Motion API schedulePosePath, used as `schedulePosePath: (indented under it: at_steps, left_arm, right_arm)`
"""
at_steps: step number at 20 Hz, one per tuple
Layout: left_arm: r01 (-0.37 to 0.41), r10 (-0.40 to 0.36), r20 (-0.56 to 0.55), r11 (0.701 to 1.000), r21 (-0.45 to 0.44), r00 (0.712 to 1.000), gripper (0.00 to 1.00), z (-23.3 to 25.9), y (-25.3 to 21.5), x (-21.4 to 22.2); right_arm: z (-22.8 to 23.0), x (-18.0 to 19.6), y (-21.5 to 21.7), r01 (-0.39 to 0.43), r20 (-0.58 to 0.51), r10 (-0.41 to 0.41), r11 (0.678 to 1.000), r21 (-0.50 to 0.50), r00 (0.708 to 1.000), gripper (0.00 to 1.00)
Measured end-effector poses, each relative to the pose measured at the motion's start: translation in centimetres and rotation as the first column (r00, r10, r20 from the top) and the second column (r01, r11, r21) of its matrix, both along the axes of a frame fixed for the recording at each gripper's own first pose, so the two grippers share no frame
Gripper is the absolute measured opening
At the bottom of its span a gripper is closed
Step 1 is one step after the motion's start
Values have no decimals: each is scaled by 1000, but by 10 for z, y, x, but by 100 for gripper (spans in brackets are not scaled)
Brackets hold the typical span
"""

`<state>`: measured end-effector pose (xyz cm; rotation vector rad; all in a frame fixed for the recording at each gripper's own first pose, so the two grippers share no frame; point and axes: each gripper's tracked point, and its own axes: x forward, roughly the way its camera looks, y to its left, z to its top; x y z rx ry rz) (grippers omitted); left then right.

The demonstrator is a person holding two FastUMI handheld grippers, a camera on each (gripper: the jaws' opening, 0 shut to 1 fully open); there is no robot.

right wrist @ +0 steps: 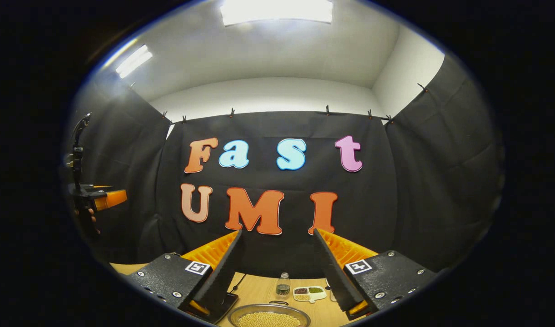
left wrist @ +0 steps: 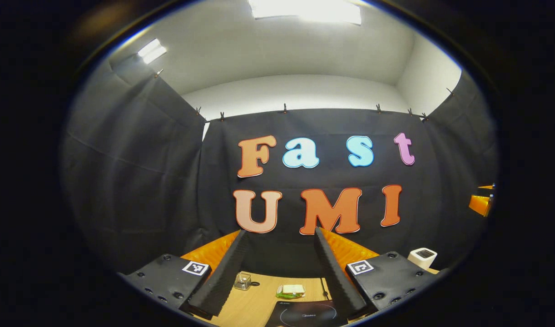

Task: First push the handle of the pot to place it horizontally, then grasp the pot with both hands and set it on the induction cooktop.

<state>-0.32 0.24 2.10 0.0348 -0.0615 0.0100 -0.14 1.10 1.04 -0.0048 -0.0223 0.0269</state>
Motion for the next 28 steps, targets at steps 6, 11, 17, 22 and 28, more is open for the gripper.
schedulePosePath:
  at_steps: [6,11,17,22,28]
  left_arm:
    - [-12,12,26,1000,6,1000,96,9,4,-5]
    - [-16,16,25,1000,0,1000,96,5,6,-7]
    - [-30,31,12,1000,-3,999,96,-2,11,-5]
    - [-29,29,26,999,19,999,95,-6,7,-6]
    - [-24,23,36,999,25,999,96,-10,1,-11]
  right_arm:
    - [-2,-1,9,-22,-13,22,1000,4,1000,93]
    - [-27,-1,17,-45,-65,45,999,4,997,93]
    - [-81,-7,16,-69,-165,67,998,-8,984,89]
    - [-148,-16,35,-195,-321,193,980,24,927,78]
    - [-247,-44,74,-299,-561,318,945,130,764,54]
